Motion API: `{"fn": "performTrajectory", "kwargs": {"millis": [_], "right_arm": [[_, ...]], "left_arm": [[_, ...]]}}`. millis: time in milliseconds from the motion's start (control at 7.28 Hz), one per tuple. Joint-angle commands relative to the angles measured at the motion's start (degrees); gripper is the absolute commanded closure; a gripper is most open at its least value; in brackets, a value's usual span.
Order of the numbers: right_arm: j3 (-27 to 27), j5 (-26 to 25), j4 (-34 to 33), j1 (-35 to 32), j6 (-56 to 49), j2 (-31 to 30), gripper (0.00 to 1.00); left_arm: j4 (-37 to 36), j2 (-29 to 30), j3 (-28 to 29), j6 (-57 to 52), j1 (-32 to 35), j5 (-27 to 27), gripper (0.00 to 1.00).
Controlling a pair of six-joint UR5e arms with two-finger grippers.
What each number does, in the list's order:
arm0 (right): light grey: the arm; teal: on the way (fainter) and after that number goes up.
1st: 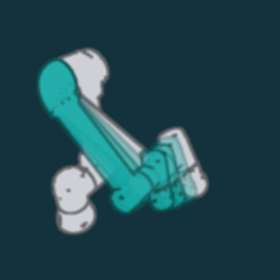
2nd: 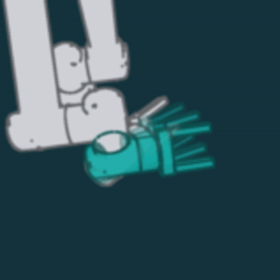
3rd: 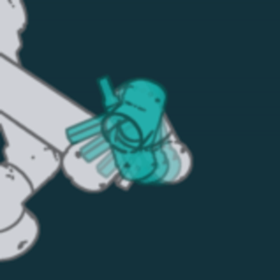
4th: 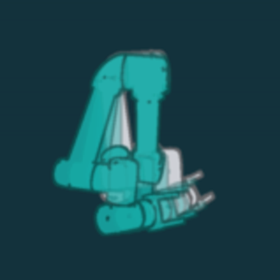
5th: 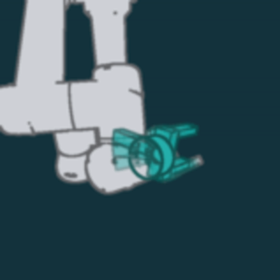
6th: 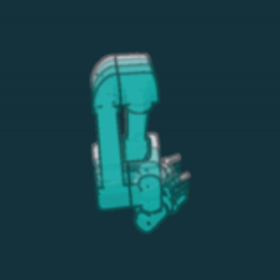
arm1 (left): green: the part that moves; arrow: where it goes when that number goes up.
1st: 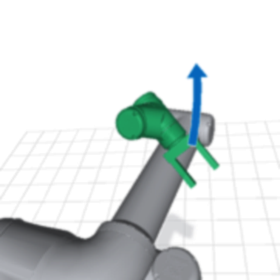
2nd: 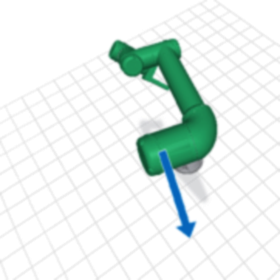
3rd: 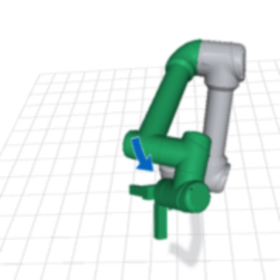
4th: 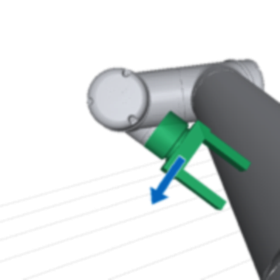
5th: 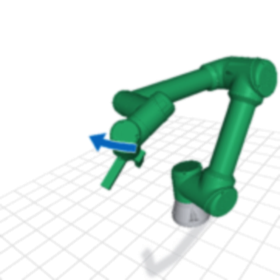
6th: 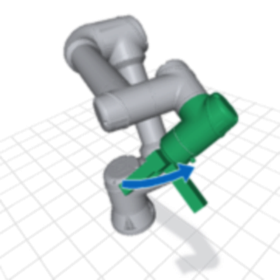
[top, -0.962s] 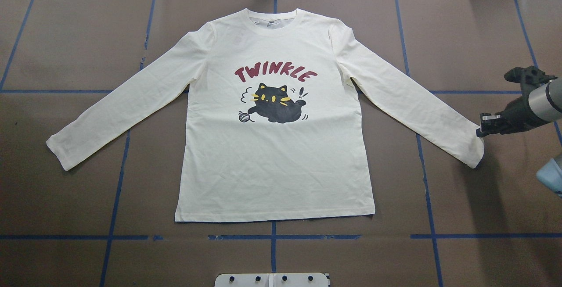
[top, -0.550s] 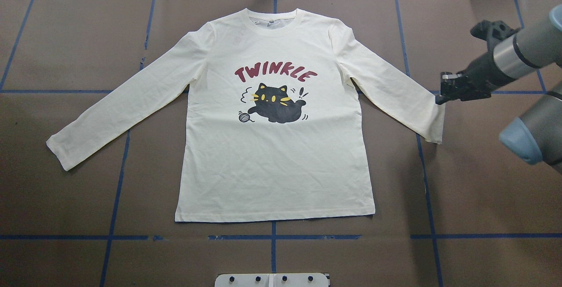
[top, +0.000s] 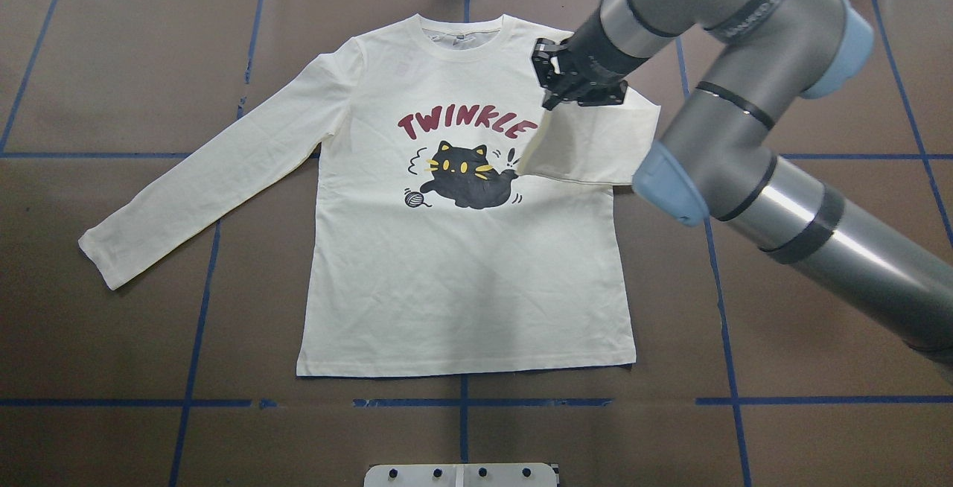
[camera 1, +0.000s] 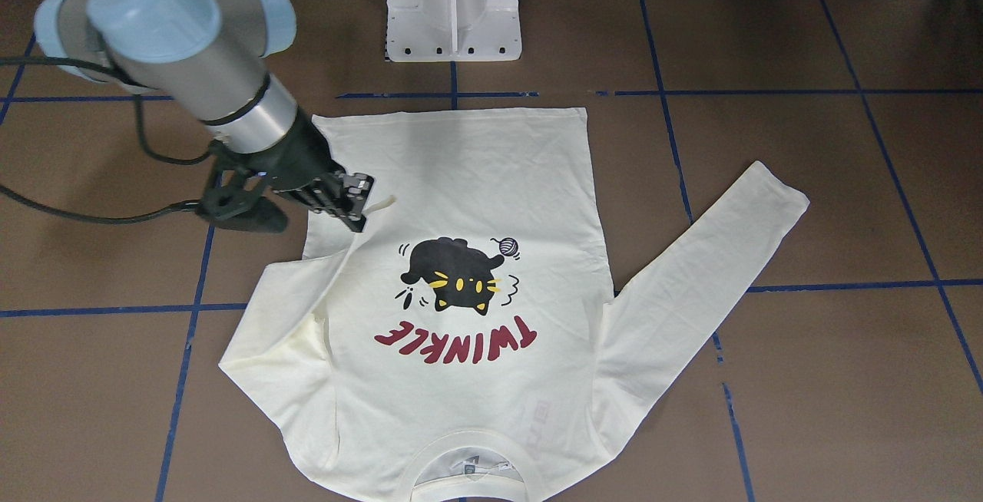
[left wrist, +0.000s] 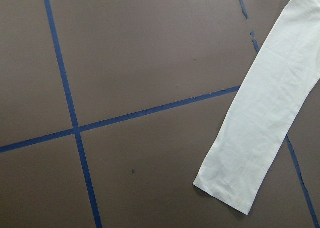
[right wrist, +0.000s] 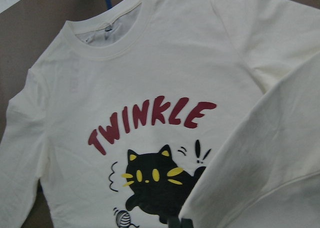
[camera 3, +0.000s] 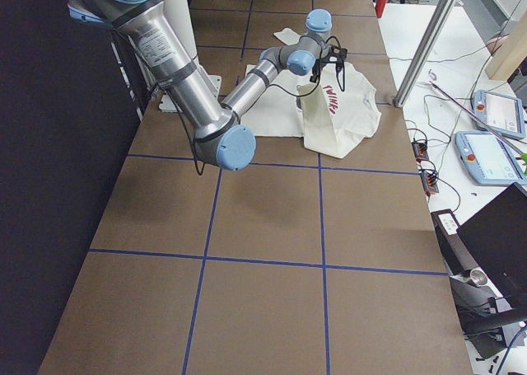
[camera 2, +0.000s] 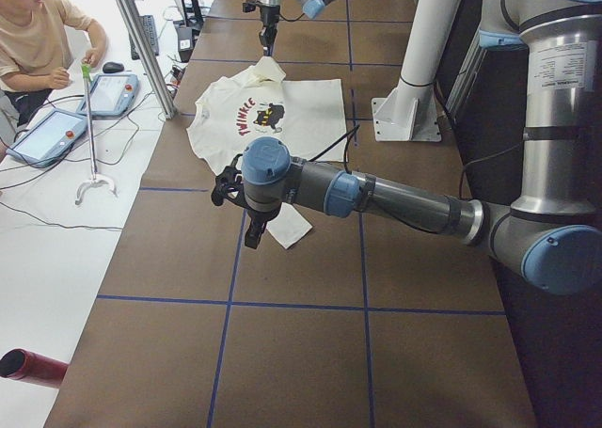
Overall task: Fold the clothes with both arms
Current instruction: 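Carry the grasped sleeve across the shirt body toward the left arm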
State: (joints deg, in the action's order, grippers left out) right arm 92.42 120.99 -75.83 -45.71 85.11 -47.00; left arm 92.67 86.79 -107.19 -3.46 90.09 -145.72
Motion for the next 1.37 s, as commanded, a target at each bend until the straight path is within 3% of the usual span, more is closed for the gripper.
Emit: {"fn": "performTrajectory", "kwargs": {"millis": [0, 137, 275, 412, 687, 962, 1237], "right_arm": [[-21.3, -10.7, 9.4, 8.6, 9.5, 19.1, 1.00], [-29.1, -19.6, 10.3, 13.6, 9.7, 25.3, 1.00], [-34.3, -23.4, 13.7, 16.1, 9.6, 26.9, 1.00], [-39.8, -24.5, 18.1, 17.0, 9.4, 28.7, 1.00], [-44.0, -26.6, 21.2, 18.3, 9.3, 30.1, 1.00], [-49.0, -28.2, 21.3, 18.3, 9.3, 34.2, 0.26], [-48.4, -28.1, 21.3, 17.0, 9.8, 35.3, 0.14]], "left_arm": [[2.0, 0.1, 0.6, 0.2, 0.0, 0.0, 0.00], [2.1, 0.1, 0.6, 0.2, 0.0, 0.0, 0.00], [2.1, 0.0, 0.6, 0.2, 0.0, 0.0, 0.00], [2.1, 0.0, 0.3, 0.3, 0.0, 0.0, 0.00], [2.1, 0.0, 0.4, 0.4, 0.0, 0.0, 0.00], [2.1, -0.1, 0.5, 4.0, -0.6, -0.9, 0.00], [10.8, 0.1, 1.4, 17.9, -10.1, -0.9, 0.01]]}}
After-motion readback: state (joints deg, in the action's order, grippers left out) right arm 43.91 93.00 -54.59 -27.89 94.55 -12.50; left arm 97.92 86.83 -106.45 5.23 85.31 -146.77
